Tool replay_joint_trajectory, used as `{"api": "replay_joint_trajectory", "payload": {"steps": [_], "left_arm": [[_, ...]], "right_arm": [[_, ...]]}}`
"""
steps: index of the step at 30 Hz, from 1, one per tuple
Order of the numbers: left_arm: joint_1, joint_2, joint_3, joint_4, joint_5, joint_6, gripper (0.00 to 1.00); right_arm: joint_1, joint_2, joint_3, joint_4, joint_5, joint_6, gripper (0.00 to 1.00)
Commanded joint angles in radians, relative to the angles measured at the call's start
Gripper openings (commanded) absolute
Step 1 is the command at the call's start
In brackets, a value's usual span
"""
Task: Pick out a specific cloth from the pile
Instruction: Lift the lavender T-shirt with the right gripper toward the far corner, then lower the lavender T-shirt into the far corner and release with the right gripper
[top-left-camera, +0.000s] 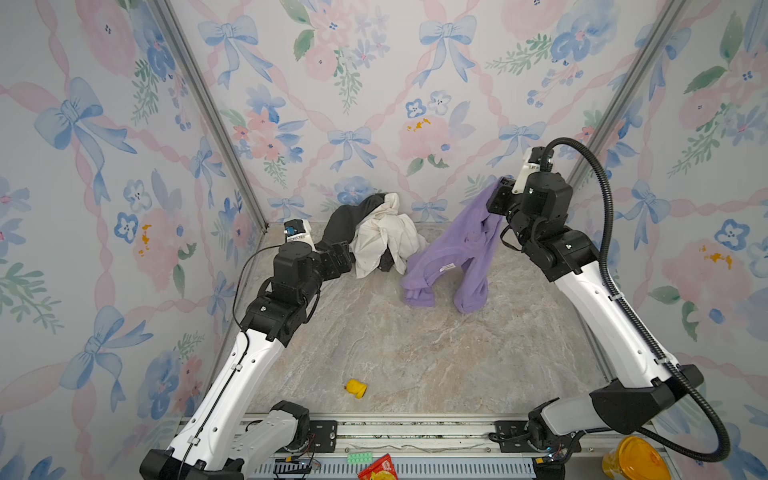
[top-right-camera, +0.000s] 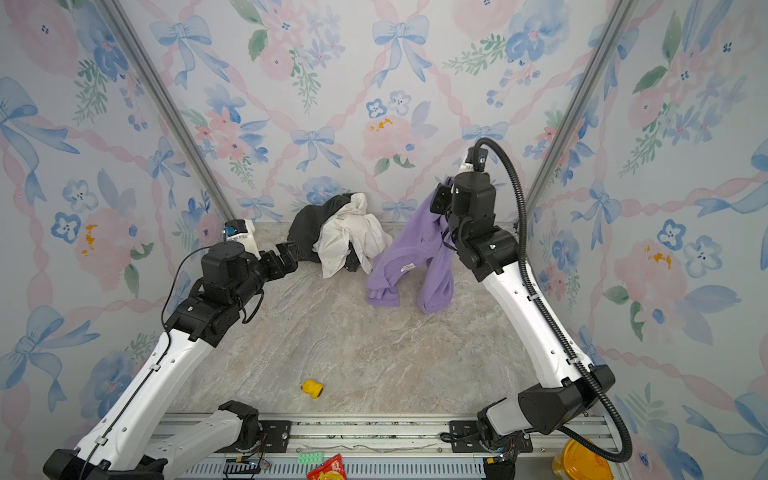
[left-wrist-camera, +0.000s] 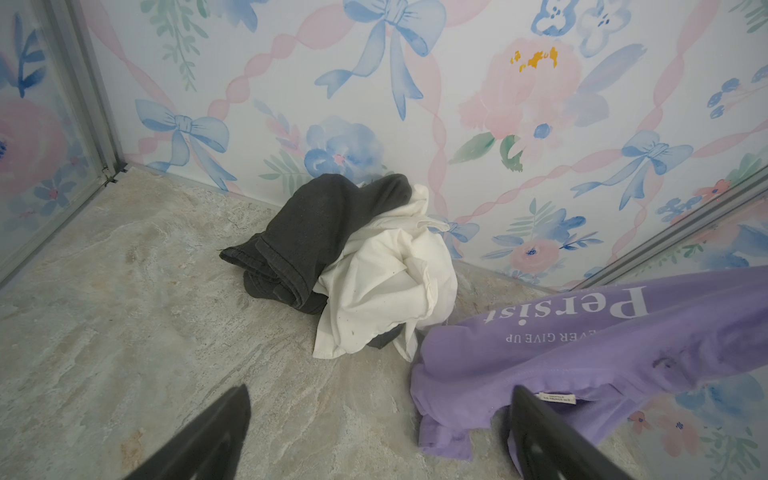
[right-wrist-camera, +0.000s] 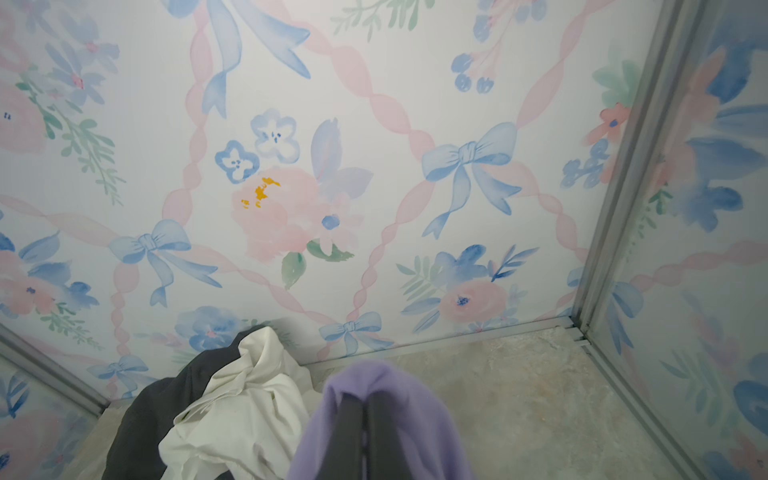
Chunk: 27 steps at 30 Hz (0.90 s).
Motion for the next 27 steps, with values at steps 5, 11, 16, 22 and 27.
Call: {"api": "replay_joint_trajectory", "payload": {"steps": [5,11,16,22,27], "left_arm": [[0.007,0.034,0.043,0.051,-0.019,0.005,0.98],[0.007,0.076,0.057,0.077,-0.021,0.009,0.98],[0.007,0.112,0.08,0.082,-0.024,0.025,0.98],[0.008,0.121,0.081,0.089,-0.039,0.04,0.98],[0.015,0.131,0.09,0.096,-0.046,0.05,0.98]], "right_arm": [[-0.118,0.012,0.12,0.088,-0.045,-0.05,0.0],[-0.168,0.117,0.234,0.078,-0.148,-0.028,0.0],[-0.226,0.26,0.403,0.034,-0.232,0.009,0.0],[-0.282,0.44,0.686,-0.023,-0.329,0.025,0.0],[-0.318,0.526,0.816,-0.004,-0.37,0.056,0.0]]}}
